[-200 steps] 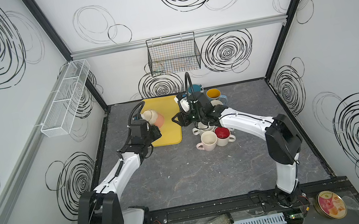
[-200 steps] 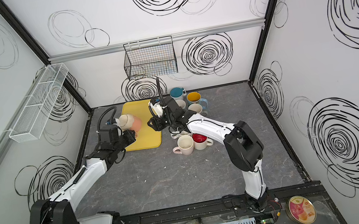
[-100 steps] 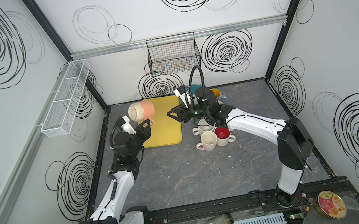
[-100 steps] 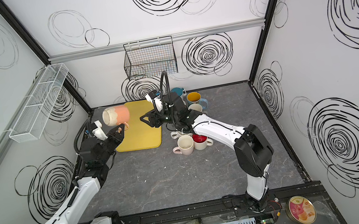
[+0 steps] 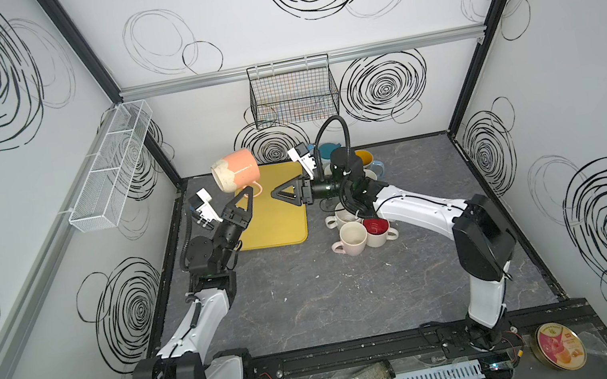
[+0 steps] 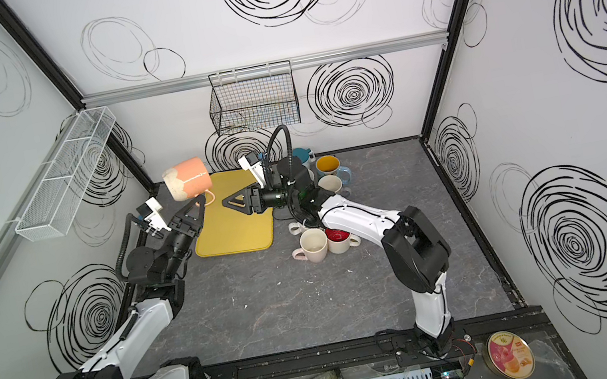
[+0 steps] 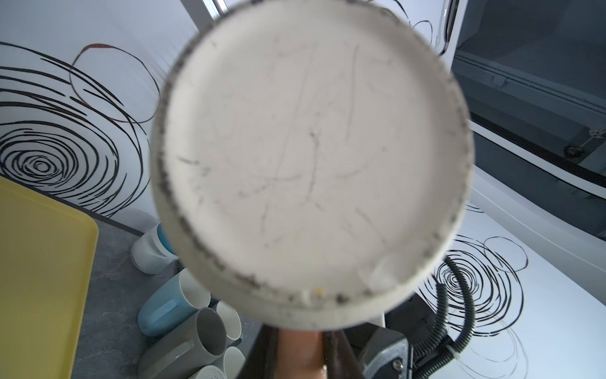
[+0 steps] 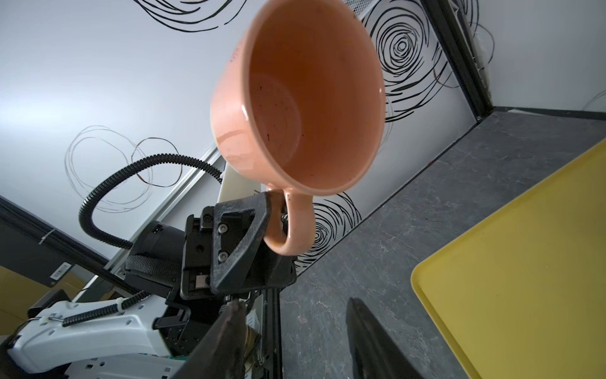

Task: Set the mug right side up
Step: 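Grasp the peach mug's rim with the right gripper from the left gripper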

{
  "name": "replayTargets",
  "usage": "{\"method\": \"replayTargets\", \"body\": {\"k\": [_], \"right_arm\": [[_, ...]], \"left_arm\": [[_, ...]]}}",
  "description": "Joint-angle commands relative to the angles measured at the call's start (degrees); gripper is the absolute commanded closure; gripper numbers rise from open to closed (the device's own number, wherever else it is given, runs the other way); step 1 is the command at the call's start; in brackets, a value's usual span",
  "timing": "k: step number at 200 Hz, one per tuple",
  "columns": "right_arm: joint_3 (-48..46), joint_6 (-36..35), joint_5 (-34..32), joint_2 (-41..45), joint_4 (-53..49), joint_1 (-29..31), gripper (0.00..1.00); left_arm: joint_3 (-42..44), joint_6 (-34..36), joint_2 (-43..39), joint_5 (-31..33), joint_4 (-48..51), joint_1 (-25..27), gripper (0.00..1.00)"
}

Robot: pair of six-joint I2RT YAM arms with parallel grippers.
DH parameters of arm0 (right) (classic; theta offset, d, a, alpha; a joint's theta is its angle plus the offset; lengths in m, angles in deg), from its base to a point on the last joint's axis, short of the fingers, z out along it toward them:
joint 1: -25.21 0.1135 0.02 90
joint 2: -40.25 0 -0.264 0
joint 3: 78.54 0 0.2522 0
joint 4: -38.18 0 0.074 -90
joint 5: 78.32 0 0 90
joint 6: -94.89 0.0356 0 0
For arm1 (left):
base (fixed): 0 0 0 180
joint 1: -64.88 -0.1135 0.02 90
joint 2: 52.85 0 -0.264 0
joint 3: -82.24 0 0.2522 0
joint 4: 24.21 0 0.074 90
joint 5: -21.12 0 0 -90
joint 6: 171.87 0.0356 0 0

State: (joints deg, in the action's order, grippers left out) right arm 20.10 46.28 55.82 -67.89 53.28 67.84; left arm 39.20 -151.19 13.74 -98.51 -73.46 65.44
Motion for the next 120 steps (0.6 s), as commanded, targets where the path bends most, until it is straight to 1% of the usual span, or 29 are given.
{"method": "replayTargets", "body": {"k": [1, 31, 53, 67, 83, 93, 109, 120], "right_arm": [[3.6, 6.5, 4.1, -2.0, 6.6, 0.6, 0.47], [7.3, 7.1, 4.9, -4.4, 5.2, 1.0, 0.48], [9.1, 7.5, 5.0, -5.4, 4.9, 0.8, 0.49], [9.0, 8.3, 4.7, -5.9, 6.8, 0.5, 0.5], [9.3, 12.3, 4.4, -6.9, 9.3, -0.2, 0.56], [9.6, 14.4, 5.4, -7.7, 11.5, -0.9, 0.61], [10.6, 16.4, 6.1, -8.5, 12.3, -2.1, 0.71], [11.2, 17.5, 6.6, -9.0, 12.9, -2.5, 0.74]], "left_arm": [[-0.4, -4.9, 0.7, -1.3, -17.8, 0.8, 1.0], [-1.3, -6.7, 3.0, -1.7, -21.0, 2.1, 1.0], [-2.9, -5.9, 4.1, -2.6, -19.3, 3.2, 1.0], [-3.7, -5.9, 4.8, -3.0, -18.8, 3.8, 1.0], [-4.5, -6.6, 5.3, -2.9, -17.1, 4.2, 1.0], [-5.7, -7.0, 5.6, -4.3, -16.6, 4.3, 1.0], [-6.9, -6.6, 5.2, -5.8, -14.1, 4.3, 1.0], [-6.7, -5.5, 4.2, -5.2, -12.8, 4.6, 1.0]]}}
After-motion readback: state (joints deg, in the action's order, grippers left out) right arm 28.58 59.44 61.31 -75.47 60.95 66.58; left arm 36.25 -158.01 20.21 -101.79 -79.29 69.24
